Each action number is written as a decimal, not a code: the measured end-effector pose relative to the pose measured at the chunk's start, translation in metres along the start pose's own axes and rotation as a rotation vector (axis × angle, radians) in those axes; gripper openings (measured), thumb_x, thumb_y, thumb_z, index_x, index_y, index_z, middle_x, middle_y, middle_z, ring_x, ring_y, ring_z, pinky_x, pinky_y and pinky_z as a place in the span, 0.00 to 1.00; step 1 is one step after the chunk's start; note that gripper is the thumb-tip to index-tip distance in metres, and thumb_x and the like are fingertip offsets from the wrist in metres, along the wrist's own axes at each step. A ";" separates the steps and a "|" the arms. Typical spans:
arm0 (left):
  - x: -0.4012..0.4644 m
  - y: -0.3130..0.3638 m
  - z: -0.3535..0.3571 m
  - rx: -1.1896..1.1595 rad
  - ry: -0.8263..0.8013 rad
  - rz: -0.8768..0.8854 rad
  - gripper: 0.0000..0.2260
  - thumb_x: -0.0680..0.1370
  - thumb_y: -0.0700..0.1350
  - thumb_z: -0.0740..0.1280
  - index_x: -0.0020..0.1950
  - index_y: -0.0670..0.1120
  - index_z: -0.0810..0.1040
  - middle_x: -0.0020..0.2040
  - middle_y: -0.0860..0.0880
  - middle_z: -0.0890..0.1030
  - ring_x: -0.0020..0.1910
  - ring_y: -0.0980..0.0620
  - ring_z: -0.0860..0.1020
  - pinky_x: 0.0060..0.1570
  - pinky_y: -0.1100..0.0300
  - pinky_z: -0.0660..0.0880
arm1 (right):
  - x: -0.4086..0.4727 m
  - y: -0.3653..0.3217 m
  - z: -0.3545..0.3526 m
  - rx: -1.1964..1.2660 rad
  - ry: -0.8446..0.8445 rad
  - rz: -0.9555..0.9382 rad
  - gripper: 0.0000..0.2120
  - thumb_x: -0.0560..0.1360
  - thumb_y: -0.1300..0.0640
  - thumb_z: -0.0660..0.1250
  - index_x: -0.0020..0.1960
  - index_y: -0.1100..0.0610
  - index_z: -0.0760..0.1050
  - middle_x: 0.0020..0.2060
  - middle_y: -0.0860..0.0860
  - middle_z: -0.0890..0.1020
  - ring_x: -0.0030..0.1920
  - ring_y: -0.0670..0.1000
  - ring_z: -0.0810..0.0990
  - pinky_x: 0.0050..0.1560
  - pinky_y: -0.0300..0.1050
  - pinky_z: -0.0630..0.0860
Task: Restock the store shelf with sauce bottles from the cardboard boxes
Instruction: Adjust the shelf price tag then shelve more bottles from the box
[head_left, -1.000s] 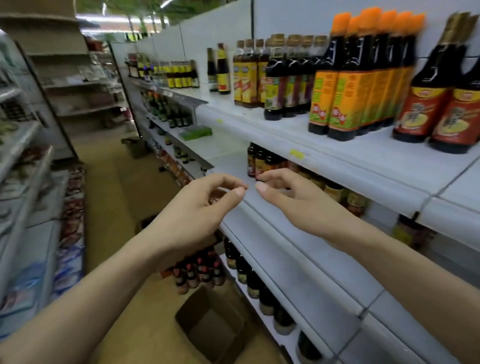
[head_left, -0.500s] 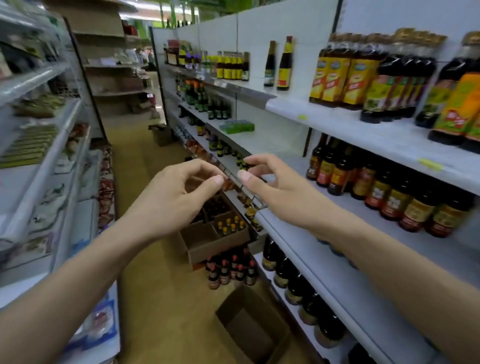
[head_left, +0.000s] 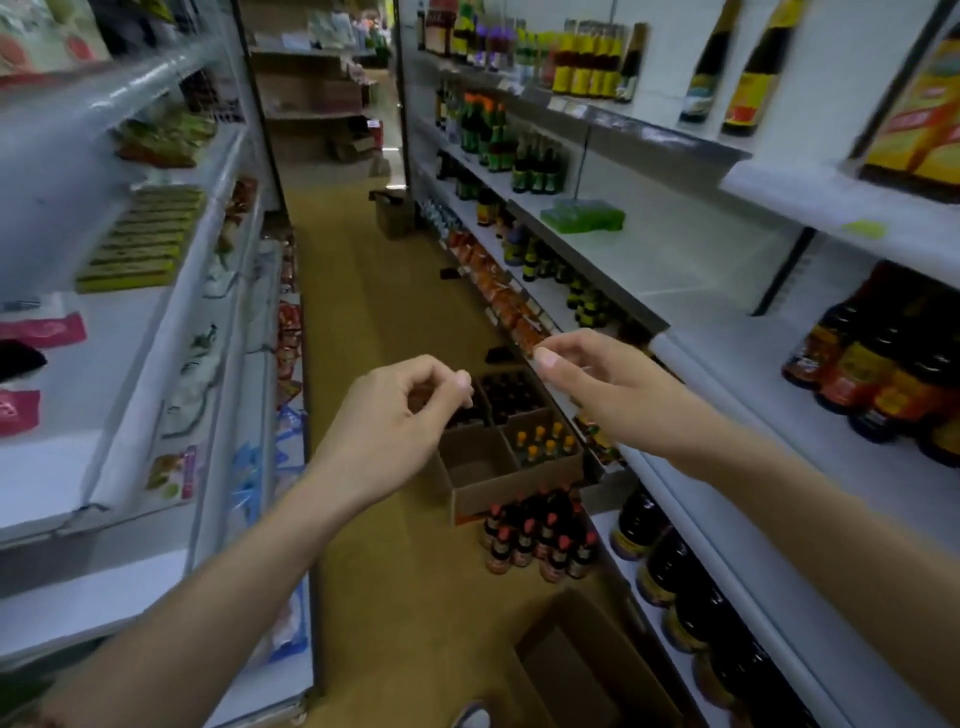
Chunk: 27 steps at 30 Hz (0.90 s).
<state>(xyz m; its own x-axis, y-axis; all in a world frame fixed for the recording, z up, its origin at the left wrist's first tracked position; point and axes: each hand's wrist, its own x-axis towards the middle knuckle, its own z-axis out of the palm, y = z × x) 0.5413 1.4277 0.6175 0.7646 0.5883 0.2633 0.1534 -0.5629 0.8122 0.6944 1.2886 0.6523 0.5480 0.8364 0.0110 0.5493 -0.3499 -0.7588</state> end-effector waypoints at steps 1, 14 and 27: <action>0.016 -0.010 -0.003 0.001 0.006 -0.013 0.12 0.79 0.54 0.63 0.39 0.53 0.80 0.43 0.46 0.84 0.45 0.46 0.81 0.49 0.44 0.76 | 0.023 0.005 0.001 0.009 -0.004 0.001 0.17 0.79 0.40 0.57 0.63 0.47 0.72 0.53 0.40 0.77 0.55 0.39 0.75 0.53 0.36 0.72; 0.241 -0.102 0.062 0.007 -0.312 -0.073 0.07 0.81 0.51 0.61 0.50 0.52 0.78 0.45 0.53 0.81 0.45 0.57 0.79 0.46 0.58 0.74 | 0.221 0.103 -0.012 0.104 -0.080 0.237 0.20 0.77 0.38 0.59 0.65 0.47 0.70 0.53 0.41 0.76 0.53 0.40 0.76 0.46 0.35 0.71; 0.475 -0.248 0.186 -0.132 -0.797 -0.108 0.10 0.81 0.54 0.58 0.60 0.56 0.73 0.57 0.58 0.77 0.56 0.60 0.76 0.49 0.69 0.72 | 0.399 0.248 -0.009 0.196 0.087 0.595 0.29 0.67 0.31 0.65 0.63 0.45 0.72 0.55 0.43 0.77 0.55 0.44 0.77 0.56 0.42 0.74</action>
<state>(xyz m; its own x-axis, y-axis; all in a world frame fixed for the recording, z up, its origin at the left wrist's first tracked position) 0.9830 1.7381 0.4441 0.9733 0.0175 -0.2290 0.2146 -0.4247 0.8795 1.0549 1.5316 0.4740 0.7776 0.4824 -0.4033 0.0133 -0.6539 -0.7565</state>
